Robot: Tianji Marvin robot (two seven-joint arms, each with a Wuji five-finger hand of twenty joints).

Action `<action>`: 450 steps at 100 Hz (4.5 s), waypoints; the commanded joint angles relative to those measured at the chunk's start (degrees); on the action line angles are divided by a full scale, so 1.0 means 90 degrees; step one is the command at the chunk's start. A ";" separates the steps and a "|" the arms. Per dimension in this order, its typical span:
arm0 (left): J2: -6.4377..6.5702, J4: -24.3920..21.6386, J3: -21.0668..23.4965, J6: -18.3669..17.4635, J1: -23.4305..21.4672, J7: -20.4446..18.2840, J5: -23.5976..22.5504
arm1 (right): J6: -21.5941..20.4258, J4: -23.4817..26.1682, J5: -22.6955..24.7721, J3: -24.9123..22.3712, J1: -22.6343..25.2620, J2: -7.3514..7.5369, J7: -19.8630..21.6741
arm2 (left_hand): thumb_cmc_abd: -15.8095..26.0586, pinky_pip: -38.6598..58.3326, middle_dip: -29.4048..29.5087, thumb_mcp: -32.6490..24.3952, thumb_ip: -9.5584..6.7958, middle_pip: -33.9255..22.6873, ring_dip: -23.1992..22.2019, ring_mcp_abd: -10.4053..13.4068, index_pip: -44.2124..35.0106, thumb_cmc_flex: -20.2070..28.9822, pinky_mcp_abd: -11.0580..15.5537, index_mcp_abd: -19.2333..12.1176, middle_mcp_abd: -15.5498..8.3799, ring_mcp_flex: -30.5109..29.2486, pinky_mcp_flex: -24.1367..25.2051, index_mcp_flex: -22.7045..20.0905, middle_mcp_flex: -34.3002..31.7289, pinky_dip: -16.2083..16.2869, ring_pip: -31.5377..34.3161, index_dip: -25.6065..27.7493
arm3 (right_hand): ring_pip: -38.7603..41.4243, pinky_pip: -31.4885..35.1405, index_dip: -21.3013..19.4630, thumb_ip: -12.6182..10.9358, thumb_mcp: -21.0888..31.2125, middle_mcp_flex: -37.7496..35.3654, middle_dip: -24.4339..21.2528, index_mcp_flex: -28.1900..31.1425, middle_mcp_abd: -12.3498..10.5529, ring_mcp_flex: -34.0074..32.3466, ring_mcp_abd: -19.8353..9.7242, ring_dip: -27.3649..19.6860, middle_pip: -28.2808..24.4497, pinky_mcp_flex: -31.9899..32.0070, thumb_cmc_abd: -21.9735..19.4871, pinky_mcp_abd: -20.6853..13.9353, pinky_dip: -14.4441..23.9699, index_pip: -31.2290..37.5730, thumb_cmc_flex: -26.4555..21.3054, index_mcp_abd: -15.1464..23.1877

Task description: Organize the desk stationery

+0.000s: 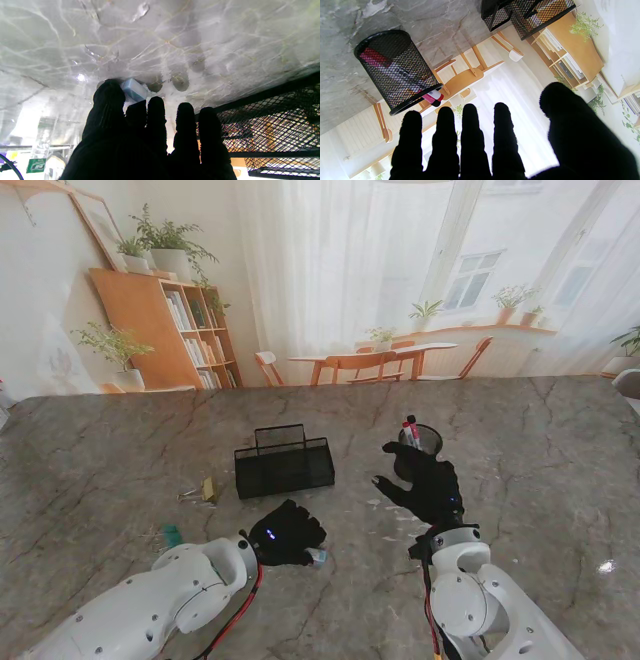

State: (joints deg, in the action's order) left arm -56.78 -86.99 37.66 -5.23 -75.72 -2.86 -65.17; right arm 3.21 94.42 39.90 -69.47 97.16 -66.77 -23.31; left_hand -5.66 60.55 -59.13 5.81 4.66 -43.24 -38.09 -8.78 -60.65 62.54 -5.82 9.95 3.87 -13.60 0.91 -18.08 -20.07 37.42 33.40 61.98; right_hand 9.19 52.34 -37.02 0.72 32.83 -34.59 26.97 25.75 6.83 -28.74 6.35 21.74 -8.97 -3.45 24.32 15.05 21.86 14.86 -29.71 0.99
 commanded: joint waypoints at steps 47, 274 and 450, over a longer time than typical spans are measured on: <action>-0.0081 0.0655 -0.0044 -0.0214 -0.0235 0.0000 0.0392 | 0.0030 0.0038 -0.0084 -0.0059 0.0070 -0.0044 -0.0018 | -0.1803 0.0611 -0.0535 -0.2156 -0.0089 0.1883 -0.0658 0.0579 -0.1102 0.1269 0.0463 -0.0699 0.0240 -0.3595 -0.3383 -0.0441 -0.1864 -0.0302 -0.0667 0.2167 | 0.0069 0.0151 -0.0212 0.0109 -0.0196 -0.0128 0.0162 0.0127 0.0037 -0.0129 -0.0009 0.0175 -0.0060 0.0010 -0.0319 0.0105 0.0131 0.0124 0.0144 0.0026; -0.0229 0.0831 0.0191 -0.1063 -0.0214 0.0473 0.0952 | 0.0106 -0.0016 -0.0415 -0.0133 0.0104 -0.0172 -0.0387 | -0.0910 0.0802 0.1761 -0.0526 -0.0249 0.1929 -0.0695 0.0596 0.5452 0.0377 0.0075 -0.0724 -0.0162 -0.3663 -0.3154 -0.0195 -0.2900 0.0698 0.0428 -0.4580 | 0.0136 0.0291 -0.0490 0.0067 -0.0495 -0.0384 0.0263 0.0728 0.0096 -0.0242 0.0019 0.0258 -0.0121 -0.0063 -0.0864 0.0176 0.0234 0.0490 0.0051 -0.0025; -0.0257 -0.0069 0.1121 -0.1033 -0.0841 0.0624 0.0550 | 0.0050 -0.0102 -0.0523 -0.0174 0.0105 -0.0245 -0.0679 | -0.2655 0.1663 0.1181 -0.4103 -0.0352 0.0684 -0.1465 0.0565 -0.1284 -0.0491 0.0320 -0.0863 -0.0365 -0.4184 -0.3530 -0.1425 -0.4044 0.1514 0.2339 -0.3842 | 0.0149 0.0334 -0.0500 0.0057 -0.0670 -0.0470 0.0273 0.0881 0.0114 -0.0299 0.0020 0.0284 -0.0129 -0.0087 -0.1182 0.0194 0.0244 0.0542 0.0040 -0.0044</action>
State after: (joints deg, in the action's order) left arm -59.40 -86.31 47.46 -14.29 -82.74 2.70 -60.13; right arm 3.68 93.63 35.42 -70.93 97.93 -68.77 -29.87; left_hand -29.20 73.81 -48.37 -26.60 4.27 -34.29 -51.87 -3.39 -67.81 55.58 -4.44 4.03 1.75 -50.95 -31.13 -29.63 -52.23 49.45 54.15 26.77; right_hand 10.40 54.27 -40.43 0.72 28.00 -38.29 28.43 32.69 7.83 -31.00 6.72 23.48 -9.61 -4.29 15.55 16.38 23.26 19.10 -29.15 0.35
